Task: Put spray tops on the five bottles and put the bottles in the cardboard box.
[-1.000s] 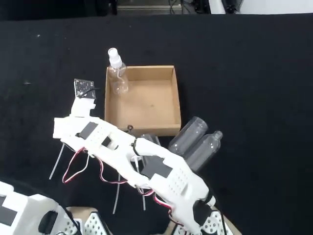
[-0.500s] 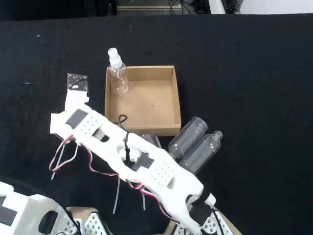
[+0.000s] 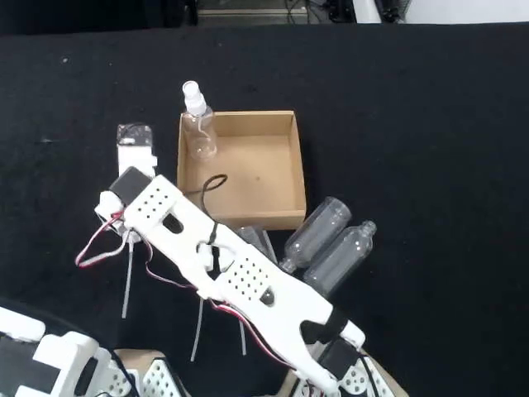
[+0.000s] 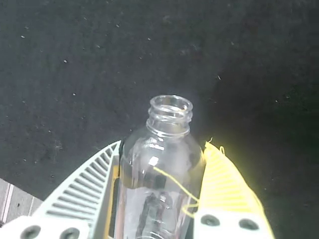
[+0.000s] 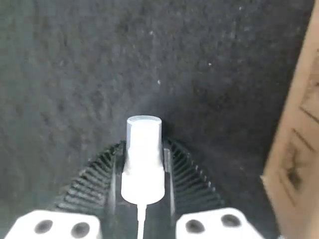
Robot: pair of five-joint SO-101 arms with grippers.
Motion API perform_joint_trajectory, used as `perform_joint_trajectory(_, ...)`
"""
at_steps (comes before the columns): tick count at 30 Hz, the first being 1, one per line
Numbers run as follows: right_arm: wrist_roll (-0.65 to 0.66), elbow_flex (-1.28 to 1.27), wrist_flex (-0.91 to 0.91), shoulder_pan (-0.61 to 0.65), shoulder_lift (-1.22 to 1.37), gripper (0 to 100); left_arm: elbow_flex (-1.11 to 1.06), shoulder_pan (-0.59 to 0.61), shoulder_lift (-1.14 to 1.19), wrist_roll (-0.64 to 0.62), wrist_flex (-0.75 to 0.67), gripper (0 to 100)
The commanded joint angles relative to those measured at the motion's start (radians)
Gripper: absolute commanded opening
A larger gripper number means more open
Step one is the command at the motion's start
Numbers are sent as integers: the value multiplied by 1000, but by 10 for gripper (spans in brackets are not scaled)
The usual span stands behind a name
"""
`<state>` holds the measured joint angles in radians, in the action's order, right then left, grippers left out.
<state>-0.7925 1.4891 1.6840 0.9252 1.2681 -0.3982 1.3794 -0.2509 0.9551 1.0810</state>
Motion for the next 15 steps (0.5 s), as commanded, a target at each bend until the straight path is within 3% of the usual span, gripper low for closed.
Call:
perform_joint_trajectory(1, 107, 182, 54, -3, -61, 11, -8, -33, -64, -15, -12, 30)
perform_joint_trajectory(5, 207, 185, 46, -11, -113, 11, -38, -77, -66, -17, -15, 30)
perform_joint_trajectory(15, 244, 185, 83, -6, -340, 10, -177, -108, -112, -112, -176, 30)
